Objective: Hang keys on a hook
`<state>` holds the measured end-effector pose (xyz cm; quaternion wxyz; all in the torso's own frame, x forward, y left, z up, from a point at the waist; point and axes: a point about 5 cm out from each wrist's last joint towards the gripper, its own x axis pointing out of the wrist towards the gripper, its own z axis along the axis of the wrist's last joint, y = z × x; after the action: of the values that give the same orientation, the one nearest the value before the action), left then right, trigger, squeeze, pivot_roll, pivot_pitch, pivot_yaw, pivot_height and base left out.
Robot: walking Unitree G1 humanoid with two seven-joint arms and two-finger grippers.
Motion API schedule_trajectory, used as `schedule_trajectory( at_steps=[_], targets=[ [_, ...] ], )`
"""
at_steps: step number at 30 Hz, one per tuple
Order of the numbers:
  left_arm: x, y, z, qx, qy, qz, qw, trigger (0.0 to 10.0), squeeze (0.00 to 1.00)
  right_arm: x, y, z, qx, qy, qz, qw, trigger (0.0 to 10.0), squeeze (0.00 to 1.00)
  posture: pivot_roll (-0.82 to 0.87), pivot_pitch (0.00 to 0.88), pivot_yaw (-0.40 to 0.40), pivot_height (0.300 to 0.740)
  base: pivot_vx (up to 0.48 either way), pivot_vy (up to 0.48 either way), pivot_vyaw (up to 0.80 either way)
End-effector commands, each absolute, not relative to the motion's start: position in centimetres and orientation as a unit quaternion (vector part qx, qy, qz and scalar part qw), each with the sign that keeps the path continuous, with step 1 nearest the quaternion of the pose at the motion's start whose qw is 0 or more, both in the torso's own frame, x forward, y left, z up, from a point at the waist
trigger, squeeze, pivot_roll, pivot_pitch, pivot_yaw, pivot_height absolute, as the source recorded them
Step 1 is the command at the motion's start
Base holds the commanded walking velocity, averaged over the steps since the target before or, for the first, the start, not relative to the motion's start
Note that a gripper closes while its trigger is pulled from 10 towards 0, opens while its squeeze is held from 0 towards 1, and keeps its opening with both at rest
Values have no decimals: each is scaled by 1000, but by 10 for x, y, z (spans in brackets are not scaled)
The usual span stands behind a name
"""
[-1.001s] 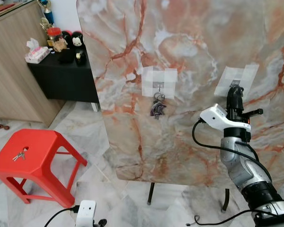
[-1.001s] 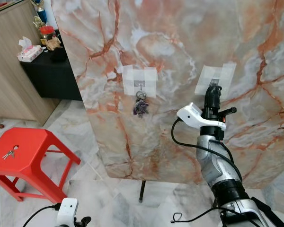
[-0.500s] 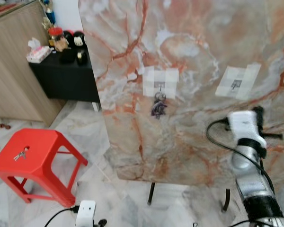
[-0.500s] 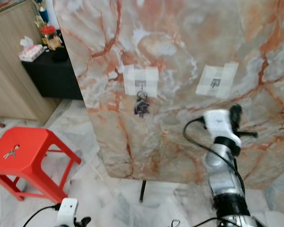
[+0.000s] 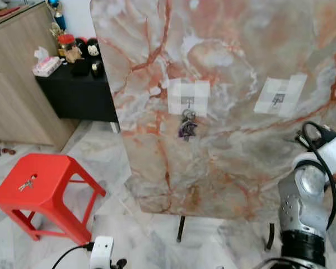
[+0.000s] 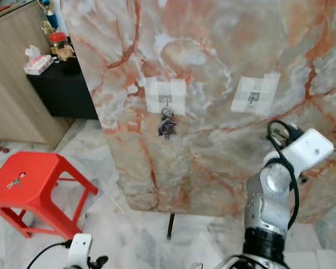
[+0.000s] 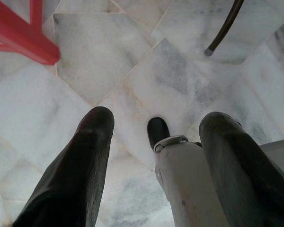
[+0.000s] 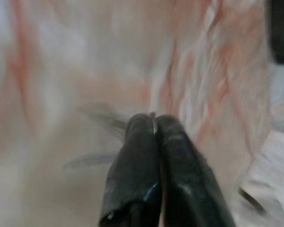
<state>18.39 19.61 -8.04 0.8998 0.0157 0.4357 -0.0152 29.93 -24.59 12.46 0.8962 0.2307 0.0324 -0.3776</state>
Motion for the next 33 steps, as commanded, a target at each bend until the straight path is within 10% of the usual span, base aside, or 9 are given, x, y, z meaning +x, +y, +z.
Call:
schedule_trajectory(
  at_steps=[1, 5, 33],
  targets=[
    [181, 198, -81, 19, 439, -13, 898, 10000, 0, 305, -244, 167, -21, -49, -337, 940, 10000, 0, -94, 20, 10, 740, 0, 0, 0],
    [181, 198, -81, 19, 439, -14, 898, 10000, 0, 292, -260, 153, 65, -5, -417, 907, 10000, 0, -96, 14, 9, 740, 0, 0, 0],
    [181, 197, -81, 14, 437, -15, 899, 10000, 0, 309, -224, 180, -275, -115, -295, 908, 10000, 0, -92, 17, 8, 740, 0, 0, 0]
  ],
)
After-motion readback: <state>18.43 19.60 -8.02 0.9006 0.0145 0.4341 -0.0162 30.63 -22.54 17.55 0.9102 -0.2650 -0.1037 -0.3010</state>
